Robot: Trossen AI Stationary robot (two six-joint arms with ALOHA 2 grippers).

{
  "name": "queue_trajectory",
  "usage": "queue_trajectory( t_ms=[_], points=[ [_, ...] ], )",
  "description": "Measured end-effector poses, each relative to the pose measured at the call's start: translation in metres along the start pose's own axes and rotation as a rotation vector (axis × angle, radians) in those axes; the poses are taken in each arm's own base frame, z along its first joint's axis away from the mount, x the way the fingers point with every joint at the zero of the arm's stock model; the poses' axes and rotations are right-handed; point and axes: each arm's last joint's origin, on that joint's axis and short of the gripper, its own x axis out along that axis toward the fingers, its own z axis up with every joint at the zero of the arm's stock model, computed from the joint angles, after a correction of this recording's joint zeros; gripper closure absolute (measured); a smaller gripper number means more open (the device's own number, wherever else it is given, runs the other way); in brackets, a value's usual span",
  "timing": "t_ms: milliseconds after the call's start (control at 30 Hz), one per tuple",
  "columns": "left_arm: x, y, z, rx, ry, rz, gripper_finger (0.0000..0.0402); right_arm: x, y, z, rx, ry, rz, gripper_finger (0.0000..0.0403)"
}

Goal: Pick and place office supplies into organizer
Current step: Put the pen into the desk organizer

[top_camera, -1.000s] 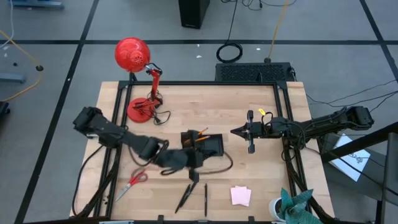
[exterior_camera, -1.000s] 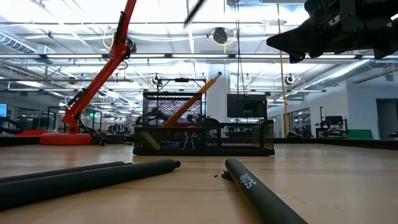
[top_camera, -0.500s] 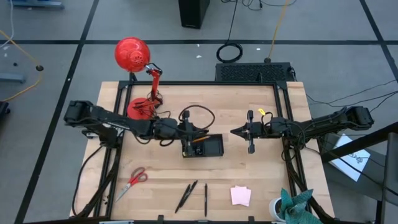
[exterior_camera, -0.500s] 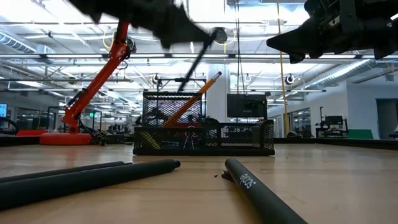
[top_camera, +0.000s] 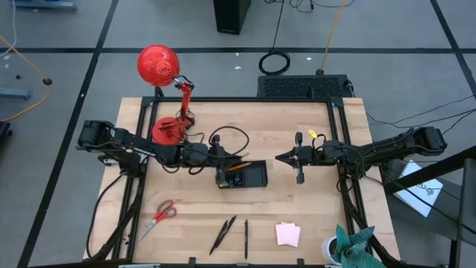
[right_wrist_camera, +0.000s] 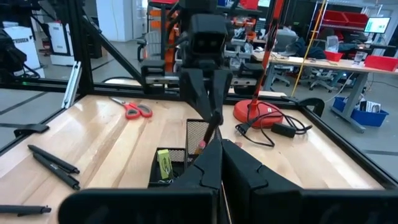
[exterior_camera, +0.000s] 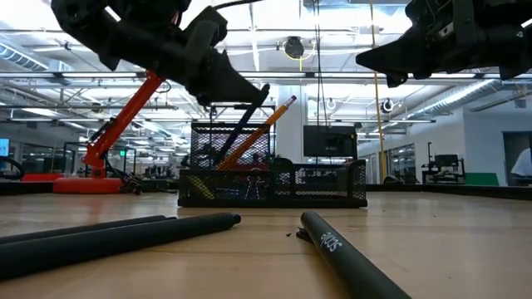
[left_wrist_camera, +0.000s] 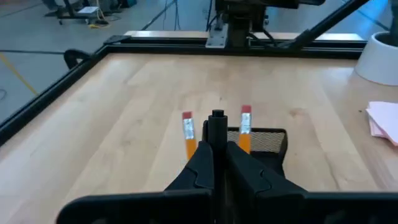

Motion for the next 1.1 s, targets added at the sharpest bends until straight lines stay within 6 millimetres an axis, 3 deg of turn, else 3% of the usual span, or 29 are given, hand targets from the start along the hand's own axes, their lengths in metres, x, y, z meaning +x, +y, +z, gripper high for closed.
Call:
queue_trajectory(
  t_ms=[167,467,767,1100],
  points=[
    [-0.002,0.001,-0.01,-0.026,0.028,0.021,0.0382,0.0,0.0,0.0,0.0,-0.001,0.0,0.0403],
    [-0.002,0.001,-0.01,-0.019,0.027,0.021,0.0385,0.0,0.0,0.0,0.0,-0.001,-0.001,0.0403],
    [0.017,-0.002,-0.033,-0.019,0.066,0.019,0.0361,0.0,0.0,0.0,0.003,0.0,-0.001,0.0403],
    [0.02,-0.006,-0.035,-0.045,0.046,-0.001,0.0356,0.0,0.0,-0.001,0.003,0.006,0.0,0.0403]
  ],
)
